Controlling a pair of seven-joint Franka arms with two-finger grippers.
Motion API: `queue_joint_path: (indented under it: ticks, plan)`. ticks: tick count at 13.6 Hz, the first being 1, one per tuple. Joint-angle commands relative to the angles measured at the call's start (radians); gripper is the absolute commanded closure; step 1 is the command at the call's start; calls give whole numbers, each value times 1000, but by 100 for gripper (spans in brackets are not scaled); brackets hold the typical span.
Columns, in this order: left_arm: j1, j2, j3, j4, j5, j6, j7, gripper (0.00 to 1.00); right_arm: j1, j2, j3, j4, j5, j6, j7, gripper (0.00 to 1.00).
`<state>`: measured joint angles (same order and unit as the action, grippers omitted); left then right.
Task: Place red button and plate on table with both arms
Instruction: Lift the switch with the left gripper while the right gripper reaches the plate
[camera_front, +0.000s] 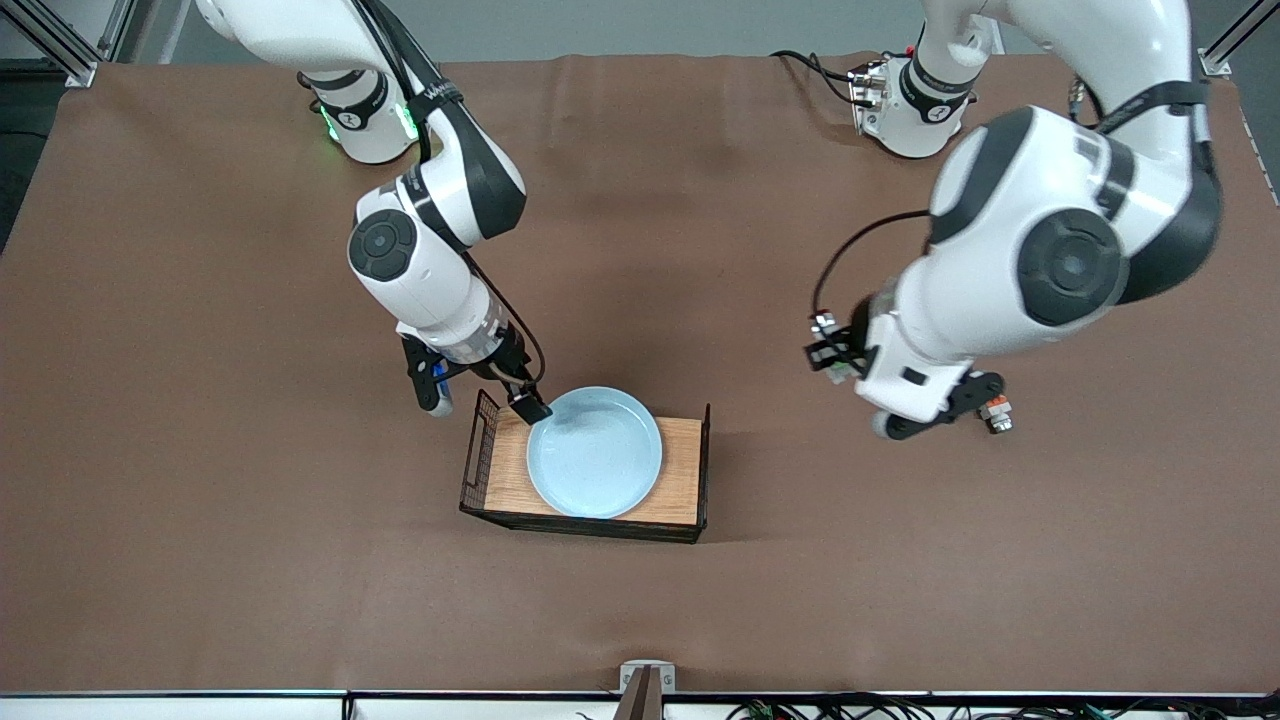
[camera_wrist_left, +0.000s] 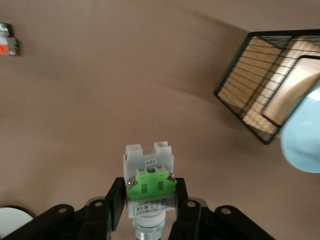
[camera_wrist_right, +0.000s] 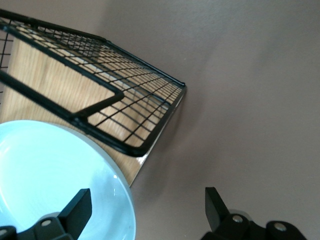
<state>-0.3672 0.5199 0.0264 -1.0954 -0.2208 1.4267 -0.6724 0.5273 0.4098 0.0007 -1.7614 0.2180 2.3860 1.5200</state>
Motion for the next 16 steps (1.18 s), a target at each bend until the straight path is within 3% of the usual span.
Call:
queue_joint_path:
  ticks: [1,5,9,13,16]
  plan:
    - [37,-107,6,-199,9,52,147,100,20,35,-5,48,4,13,14,0]
    - [108,-240,3,-481,17,251,327,100,48,95,-5,108,1,16,45,0]
    - [139,-300,1,-705,15,440,463,100,48,118,-5,143,1,13,43,5]
    - [175,-317,0,-860,15,592,618,100,48,118,-7,145,-9,10,32,26]
    - [227,-304,-2,-903,3,641,736,100,48,118,-5,145,-9,10,34,42]
